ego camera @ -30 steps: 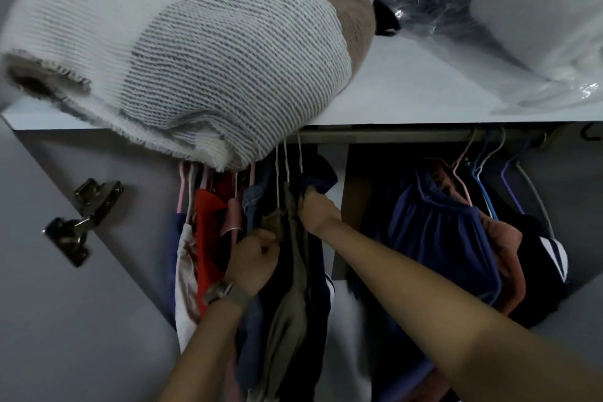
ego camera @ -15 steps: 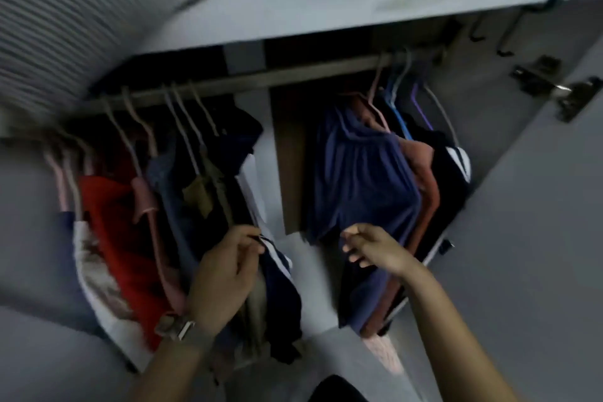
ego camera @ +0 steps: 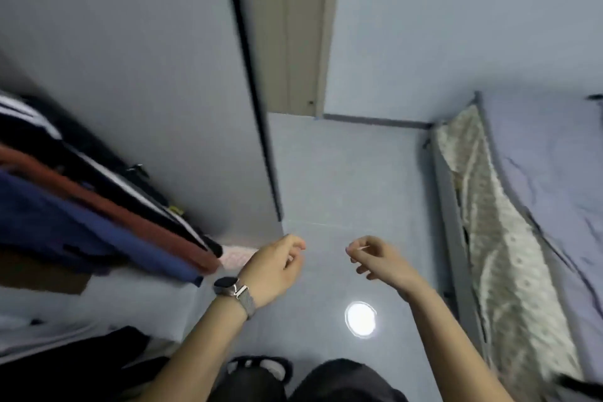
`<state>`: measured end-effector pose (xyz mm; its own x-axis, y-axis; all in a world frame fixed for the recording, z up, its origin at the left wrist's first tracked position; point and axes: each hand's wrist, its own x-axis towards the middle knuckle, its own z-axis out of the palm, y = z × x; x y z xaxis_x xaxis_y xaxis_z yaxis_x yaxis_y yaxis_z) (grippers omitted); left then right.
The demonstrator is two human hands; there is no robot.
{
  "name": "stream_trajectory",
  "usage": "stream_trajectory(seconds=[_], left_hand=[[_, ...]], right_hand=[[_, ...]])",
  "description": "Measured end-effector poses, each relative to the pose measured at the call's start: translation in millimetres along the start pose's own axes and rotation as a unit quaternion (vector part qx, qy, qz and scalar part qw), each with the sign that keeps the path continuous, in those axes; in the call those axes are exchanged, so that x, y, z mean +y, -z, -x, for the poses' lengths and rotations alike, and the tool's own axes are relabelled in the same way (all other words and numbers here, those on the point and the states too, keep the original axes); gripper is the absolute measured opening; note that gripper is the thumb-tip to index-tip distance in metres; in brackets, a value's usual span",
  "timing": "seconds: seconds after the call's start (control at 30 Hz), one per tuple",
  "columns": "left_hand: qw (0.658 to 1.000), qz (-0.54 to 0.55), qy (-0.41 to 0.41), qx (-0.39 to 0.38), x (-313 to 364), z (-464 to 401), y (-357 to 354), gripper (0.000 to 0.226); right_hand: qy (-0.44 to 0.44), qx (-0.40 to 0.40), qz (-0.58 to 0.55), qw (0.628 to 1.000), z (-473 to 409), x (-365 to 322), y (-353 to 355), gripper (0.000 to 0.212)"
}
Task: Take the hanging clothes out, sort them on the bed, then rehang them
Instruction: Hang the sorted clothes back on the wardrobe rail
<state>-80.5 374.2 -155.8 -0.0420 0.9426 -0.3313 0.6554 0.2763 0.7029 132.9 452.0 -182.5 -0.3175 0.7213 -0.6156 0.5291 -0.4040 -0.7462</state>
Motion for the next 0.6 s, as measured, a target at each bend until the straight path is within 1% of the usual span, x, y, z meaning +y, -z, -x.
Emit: stream_trajectory(seconds=[0.07, 0.17, 0.23, 0.3, 0.4, 0.47, 0.53, 0.6], left_hand=[[0.998, -0.017, -0.024, -0.058, 50, -21, -59, 0.020], [0.993, -0.012, -0.045, -0.112, 124, -43, -155, 0.019], [0.984, 0.003, -0.037, -0.175, 169, -44, -216, 0.019], [0.971, -0.006, -0.052, -0.233, 207, -44, -269, 0.018], [0.955, -0.015, -0.096, -0.281, 257, -42, -324, 0.025], [0.940, -0.019, -0.120, -0.318, 284, -42, -350, 0.023], [0.920, -0.027, -0.136, -0.367, 304, -48, -373, 0.019], [0.898, -0.047, -0.141, -0.413, 319, -57, -398, 0.020]], right_hand=[[-0.031, 0.066, -0.048, 0.996, 34, 56, 59, 0.022], [-0.066, 0.157, -0.090, 0.981, 89, 140, 138, 0.021], [-0.096, 0.207, -0.099, 0.969, 133, 191, 180, 0.024], [-0.124, 0.251, -0.113, 0.953, 176, 236, 213, 0.025], [-0.165, 0.334, -0.155, 0.915, 233, 288, 249, 0.024], [-0.192, 0.389, -0.191, 0.881, 265, 313, 263, 0.020], [-0.217, 0.429, -0.228, 0.846, 290, 336, 268, 0.017], [-0.242, 0.454, -0.249, 0.821, 309, 358, 267, 0.014]])
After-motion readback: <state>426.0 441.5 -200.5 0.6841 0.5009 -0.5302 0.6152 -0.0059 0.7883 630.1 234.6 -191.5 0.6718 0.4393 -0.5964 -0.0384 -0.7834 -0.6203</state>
